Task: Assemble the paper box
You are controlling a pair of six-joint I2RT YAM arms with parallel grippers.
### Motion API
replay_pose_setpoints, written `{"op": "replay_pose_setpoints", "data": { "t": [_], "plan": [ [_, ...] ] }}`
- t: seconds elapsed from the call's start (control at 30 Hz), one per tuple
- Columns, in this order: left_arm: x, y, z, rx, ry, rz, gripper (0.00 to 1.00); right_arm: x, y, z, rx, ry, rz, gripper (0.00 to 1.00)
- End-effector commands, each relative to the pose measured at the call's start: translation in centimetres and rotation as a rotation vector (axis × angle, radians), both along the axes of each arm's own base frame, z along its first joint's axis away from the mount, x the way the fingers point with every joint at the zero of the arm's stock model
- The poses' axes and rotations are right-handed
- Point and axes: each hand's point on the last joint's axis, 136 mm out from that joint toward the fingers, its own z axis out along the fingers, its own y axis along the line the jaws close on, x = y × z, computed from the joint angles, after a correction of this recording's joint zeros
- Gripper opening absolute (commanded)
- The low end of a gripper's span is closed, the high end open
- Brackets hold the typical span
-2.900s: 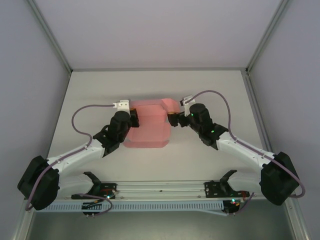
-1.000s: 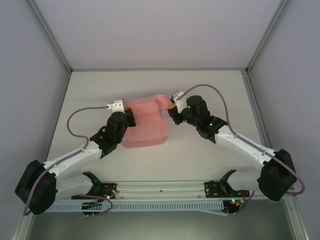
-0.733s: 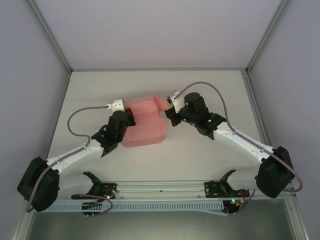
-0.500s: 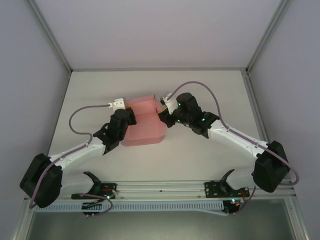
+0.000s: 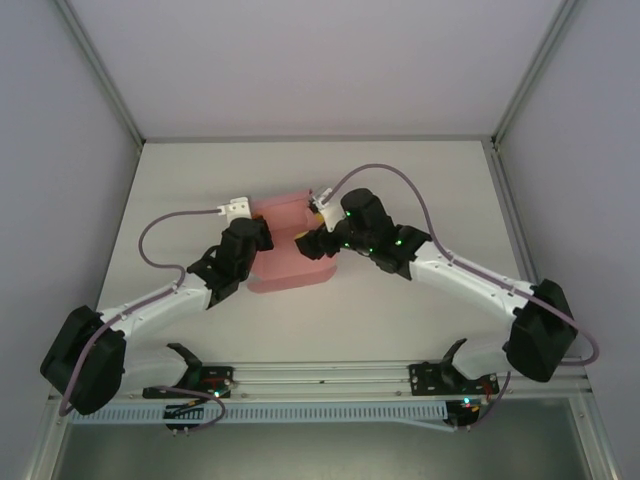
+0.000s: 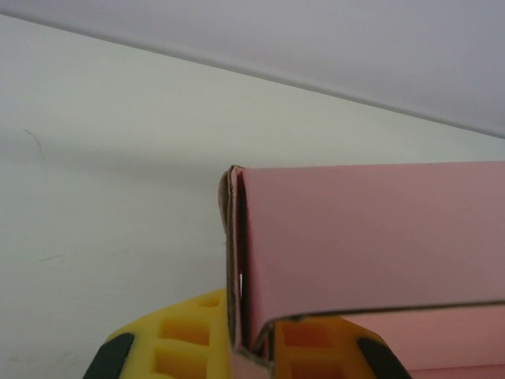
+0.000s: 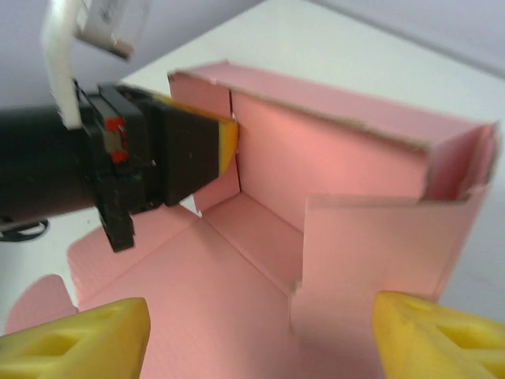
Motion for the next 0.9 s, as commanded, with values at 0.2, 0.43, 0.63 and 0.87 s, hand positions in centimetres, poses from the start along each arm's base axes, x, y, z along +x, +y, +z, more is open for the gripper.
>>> {"op": "replay_pose_setpoints", "data": {
  "t": [0.2, 0.43, 0.63, 0.87],
  "plan": [
    [-0.1, 0.5, 0.9, -0.014, -0.036, 0.011, 0.00, 0.5, -8.8, 7.0, 0.050, -0.226, -0.313, 0.89],
    [-0.3, 0.1, 1.4, -0.020, -0.048, -0.023, 0.00, 4.1, -15.3, 3.9, 0.043, -0.040, -0.493, 0.83],
    [-0.3, -0.1, 1.6, -0.016, -0.052, -0.038, 0.00, 3.7, -9.6, 1.2, 0.042, 0.055, -0.145, 0.82],
    [-0.4, -0.1, 1.9, -0.015, -0.057, -0.043, 0.00, 4.6, -6.5, -2.1, -0.025, 0.205, 0.003, 0.66]
  ]
}}
